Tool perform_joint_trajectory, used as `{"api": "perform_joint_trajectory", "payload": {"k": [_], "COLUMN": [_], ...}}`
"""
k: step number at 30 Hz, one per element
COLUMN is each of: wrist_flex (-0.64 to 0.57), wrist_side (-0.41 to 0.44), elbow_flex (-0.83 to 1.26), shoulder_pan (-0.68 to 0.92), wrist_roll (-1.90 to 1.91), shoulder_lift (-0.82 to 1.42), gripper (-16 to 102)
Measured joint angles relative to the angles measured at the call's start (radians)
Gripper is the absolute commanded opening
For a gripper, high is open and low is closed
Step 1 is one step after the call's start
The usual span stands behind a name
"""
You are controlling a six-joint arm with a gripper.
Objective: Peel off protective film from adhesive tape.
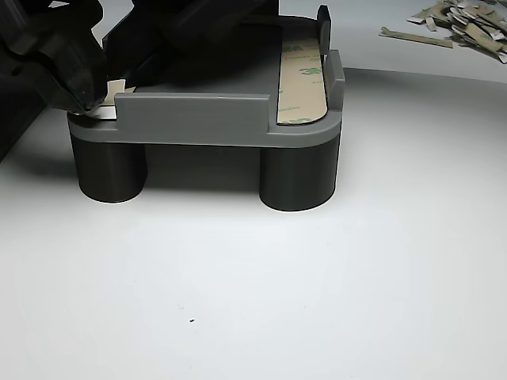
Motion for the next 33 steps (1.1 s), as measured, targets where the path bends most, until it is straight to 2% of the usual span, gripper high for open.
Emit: {"api": "perform_joint_trajectory", "payload": {"k": [33], "wrist_flex": [0.054], "wrist_side": [-0.026], "elbow_flex": [-0.029], "shoulder_pan": [0.000], "wrist_roll": [0.026], "shoulder_lift": [-0.028], "gripper": [-11]}}
